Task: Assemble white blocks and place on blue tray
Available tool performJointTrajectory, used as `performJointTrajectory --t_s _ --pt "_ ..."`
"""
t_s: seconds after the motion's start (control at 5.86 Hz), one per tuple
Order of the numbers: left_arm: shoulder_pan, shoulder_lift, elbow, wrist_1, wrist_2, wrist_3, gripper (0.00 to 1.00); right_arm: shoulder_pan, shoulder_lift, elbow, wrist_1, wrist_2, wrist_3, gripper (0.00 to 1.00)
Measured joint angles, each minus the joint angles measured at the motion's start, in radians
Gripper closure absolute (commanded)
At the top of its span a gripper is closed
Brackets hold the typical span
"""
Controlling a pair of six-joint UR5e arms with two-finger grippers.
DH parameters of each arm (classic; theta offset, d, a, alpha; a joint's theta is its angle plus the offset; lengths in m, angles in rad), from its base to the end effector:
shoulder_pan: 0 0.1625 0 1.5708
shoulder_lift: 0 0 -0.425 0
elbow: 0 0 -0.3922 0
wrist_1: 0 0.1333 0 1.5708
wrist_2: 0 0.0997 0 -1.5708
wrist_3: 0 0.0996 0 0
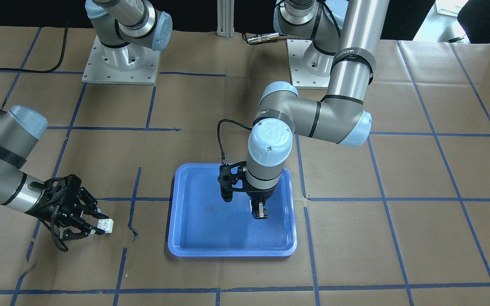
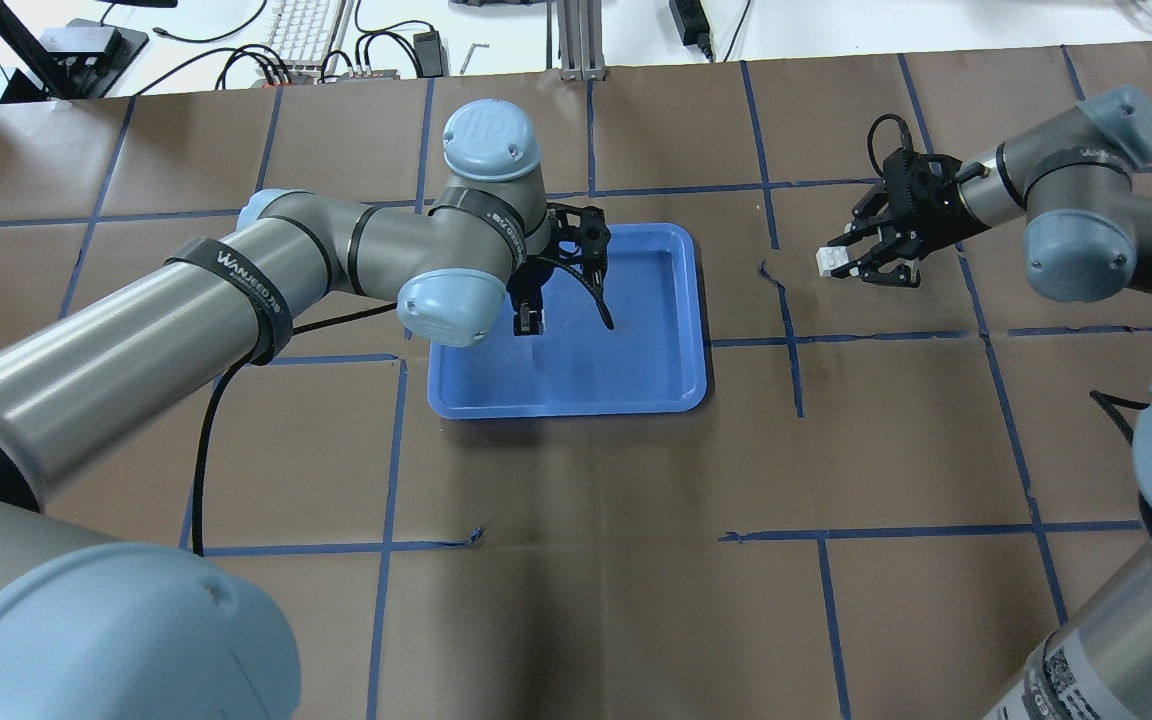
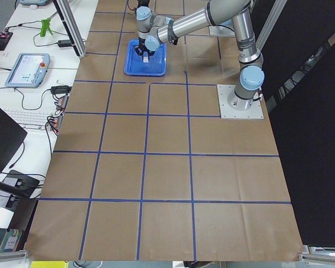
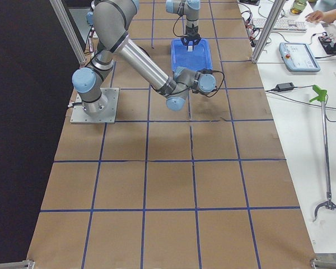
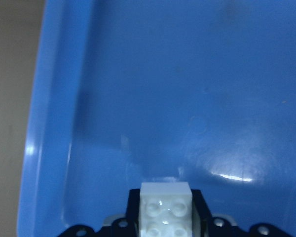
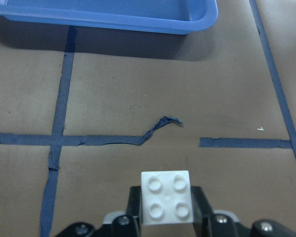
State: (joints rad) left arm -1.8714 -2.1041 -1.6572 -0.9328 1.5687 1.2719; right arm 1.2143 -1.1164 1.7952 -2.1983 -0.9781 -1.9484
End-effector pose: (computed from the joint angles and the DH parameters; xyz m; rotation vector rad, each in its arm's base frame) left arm -0.3161 -0.5687 0.2029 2.2185 2.2147 -0.0269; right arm -0.0278 -0.6162 0.2105 -1.9575 1.9469 -0.7415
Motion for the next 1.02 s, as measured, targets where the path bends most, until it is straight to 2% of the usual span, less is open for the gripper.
performJointTrajectory --t_s 0.17,0.34,0.68,1.02 --pt "-0.011 -0.005 -0.003 0.0 -0.018 -0.002 0.69 0.002 -0.061 0.015 0.025 -0.004 0.048 0.77" --pt "-0.017 -0.007 -0.008 -0.001 -0.027 -0.003 0.03 0.003 -0.126 0.048 0.048 -0.008 0.071 0.77" --pt "-0.02 -0.006 -0.018 -0.001 -0.027 -0.003 0.02 0.005 -0.21 0.101 0.058 -0.012 0.1 0.77" --pt "-0.015 0.042 0.0 -0.054 -0.017 -0.017 0.02 0.018 -0.226 0.108 0.06 -0.005 0.139 0.77"
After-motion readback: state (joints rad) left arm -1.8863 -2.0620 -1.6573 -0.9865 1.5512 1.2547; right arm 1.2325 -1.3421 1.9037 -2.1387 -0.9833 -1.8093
